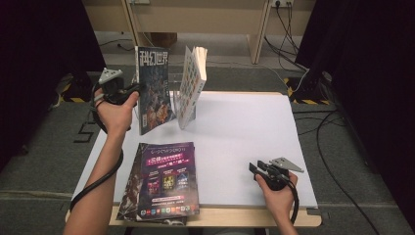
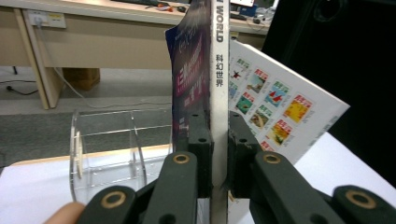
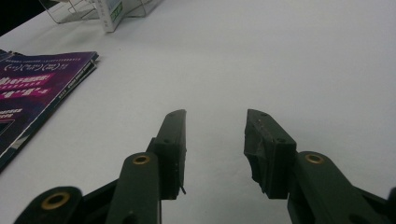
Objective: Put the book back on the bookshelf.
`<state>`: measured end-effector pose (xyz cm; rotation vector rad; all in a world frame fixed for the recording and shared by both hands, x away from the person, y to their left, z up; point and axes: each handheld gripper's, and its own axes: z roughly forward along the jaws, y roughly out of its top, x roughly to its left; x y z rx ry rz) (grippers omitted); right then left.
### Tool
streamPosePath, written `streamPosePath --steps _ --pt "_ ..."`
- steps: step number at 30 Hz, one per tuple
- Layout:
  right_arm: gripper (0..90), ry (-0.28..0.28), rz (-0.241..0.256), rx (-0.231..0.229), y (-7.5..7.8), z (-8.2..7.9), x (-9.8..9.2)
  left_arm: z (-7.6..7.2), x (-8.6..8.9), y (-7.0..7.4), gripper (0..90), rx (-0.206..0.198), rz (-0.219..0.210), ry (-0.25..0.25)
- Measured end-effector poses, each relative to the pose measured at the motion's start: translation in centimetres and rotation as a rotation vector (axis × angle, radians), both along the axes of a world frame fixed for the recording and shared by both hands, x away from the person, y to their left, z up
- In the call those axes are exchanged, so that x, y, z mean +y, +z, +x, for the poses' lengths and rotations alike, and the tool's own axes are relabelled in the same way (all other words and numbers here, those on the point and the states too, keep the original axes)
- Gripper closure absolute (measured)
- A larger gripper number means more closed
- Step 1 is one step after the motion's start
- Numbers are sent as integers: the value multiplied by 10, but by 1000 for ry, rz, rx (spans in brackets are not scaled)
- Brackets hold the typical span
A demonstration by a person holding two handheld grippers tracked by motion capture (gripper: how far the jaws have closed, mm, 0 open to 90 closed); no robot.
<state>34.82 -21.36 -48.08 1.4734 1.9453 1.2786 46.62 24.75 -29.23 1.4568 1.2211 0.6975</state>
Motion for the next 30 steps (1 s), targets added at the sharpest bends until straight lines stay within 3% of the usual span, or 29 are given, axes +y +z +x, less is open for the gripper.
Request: streamPosePath --steps 16,30 --pt "592 0 3 -1 -1 1 -1 21 -3 -1 828 -20 6 25" --pt "591 -2 8 4 -1 1 -2 37 1 -4 828 11 10 41"
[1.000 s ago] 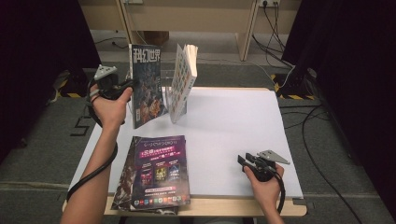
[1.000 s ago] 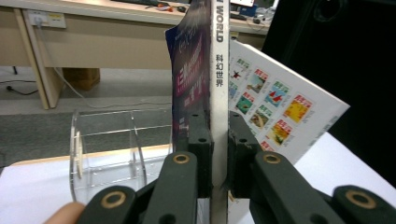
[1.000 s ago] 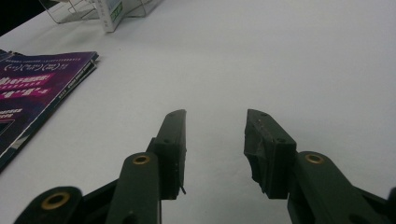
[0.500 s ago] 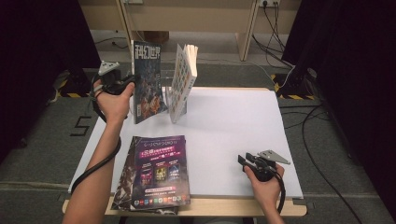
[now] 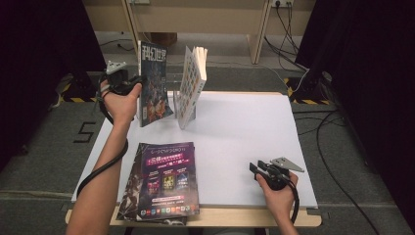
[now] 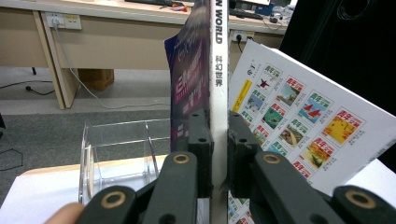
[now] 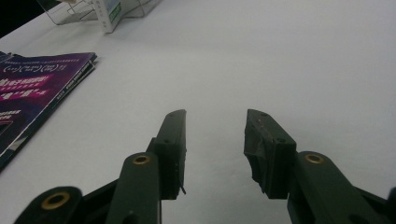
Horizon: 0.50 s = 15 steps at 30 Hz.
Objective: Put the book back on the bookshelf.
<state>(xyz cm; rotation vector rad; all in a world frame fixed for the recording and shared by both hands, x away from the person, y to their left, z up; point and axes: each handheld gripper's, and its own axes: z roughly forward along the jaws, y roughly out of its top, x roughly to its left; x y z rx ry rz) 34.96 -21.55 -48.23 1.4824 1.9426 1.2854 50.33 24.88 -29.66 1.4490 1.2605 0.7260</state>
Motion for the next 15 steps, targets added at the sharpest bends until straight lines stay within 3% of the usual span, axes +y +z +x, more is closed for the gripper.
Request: streamPosePath --steps 15 --pt "591 -6 0 0 0 0 -2 26 -6 -4 828 -14 12 21"
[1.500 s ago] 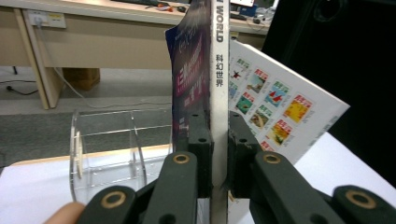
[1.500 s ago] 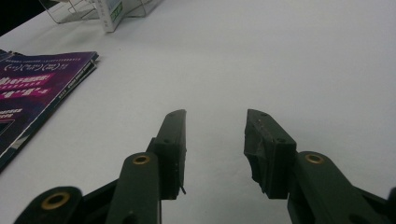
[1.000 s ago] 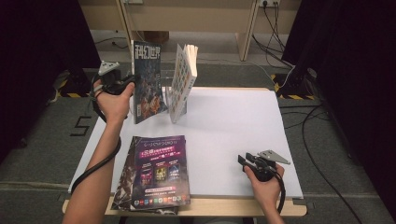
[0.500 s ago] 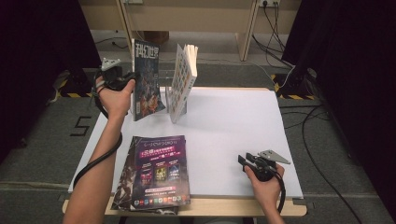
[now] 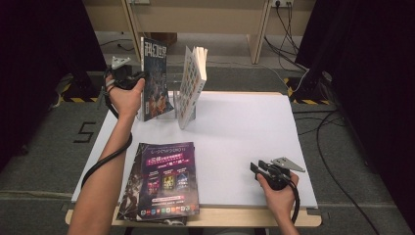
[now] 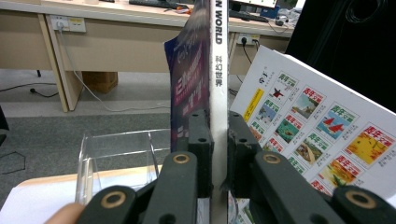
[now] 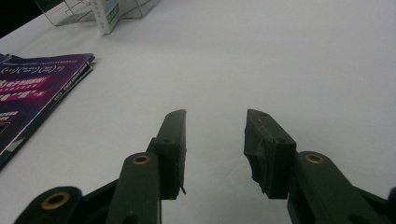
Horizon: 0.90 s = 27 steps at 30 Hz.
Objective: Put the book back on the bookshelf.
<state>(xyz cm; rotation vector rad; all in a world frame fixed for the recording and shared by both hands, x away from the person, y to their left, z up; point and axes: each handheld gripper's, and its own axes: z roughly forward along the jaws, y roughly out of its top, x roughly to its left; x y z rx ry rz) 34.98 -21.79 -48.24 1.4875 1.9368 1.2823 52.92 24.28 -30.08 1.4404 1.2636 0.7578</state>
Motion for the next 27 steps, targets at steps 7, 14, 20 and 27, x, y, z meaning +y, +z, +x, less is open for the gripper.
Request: streamPosePath --steps 7,14,20,27 --pt "591 -2 -5 -3 -1 1 -2 11 -7 -5 827 0 -12 -3" --pt "591 0 0 5 -1 1 -2 21 -13 -11 828 2 -15 -1" --pt "590 -1 -6 -4 -1 1 -3 30 -10 -26 826 -28 15 21" --pt "591 1 -7 -6 -2 3 -3 25 -2 -39 826 -43 43 44"
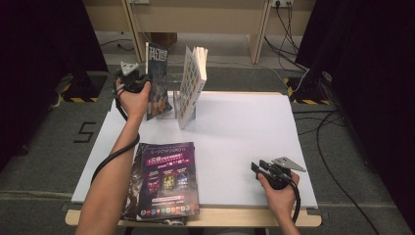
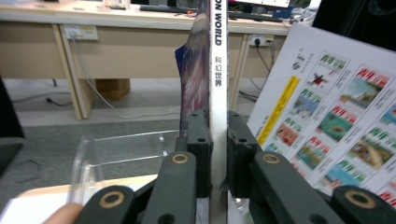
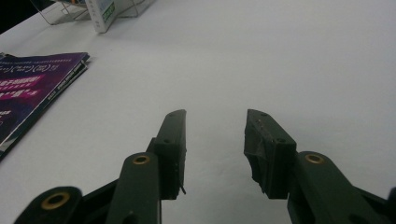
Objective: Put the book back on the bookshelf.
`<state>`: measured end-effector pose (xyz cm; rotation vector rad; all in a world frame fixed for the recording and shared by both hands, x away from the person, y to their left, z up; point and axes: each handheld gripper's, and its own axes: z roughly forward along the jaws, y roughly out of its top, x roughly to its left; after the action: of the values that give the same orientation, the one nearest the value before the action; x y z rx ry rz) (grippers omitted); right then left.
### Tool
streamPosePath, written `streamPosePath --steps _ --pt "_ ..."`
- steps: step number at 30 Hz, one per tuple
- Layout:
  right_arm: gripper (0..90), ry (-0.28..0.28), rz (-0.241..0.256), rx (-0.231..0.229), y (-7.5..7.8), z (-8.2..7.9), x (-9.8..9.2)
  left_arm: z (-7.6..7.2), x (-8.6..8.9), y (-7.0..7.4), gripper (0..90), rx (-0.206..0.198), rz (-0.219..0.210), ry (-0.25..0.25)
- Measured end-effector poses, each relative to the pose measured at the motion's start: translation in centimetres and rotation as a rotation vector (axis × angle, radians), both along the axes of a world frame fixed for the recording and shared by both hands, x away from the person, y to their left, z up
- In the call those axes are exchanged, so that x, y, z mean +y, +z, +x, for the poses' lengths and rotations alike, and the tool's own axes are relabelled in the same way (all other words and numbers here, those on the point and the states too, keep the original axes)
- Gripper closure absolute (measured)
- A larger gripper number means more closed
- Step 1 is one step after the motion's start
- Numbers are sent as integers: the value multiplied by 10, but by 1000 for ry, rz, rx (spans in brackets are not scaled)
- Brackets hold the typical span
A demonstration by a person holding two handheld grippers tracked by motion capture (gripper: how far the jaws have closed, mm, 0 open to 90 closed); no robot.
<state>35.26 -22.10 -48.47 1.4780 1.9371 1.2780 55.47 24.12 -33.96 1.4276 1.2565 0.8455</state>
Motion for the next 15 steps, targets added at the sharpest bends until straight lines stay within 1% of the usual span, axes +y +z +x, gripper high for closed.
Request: streamPosePath --steps 2,7,9,11,15 --pt "591 2 -4 6 0 0 1 -1 2 0 826 -3 4 8" --pt "591 1 -2 2 0 -1 3 -7 4 -3 825 -11 9 13" --pt "591 2 -3 5 0 -1 3 -11 4 -5 825 -16 14 20" --pt "591 3 -4 4 0 -1 3 -15 6 -6 825 -22 10 19" --pt "591 2 -4 4 1 -1 3 -25 8 -11 824 -30 22 24"
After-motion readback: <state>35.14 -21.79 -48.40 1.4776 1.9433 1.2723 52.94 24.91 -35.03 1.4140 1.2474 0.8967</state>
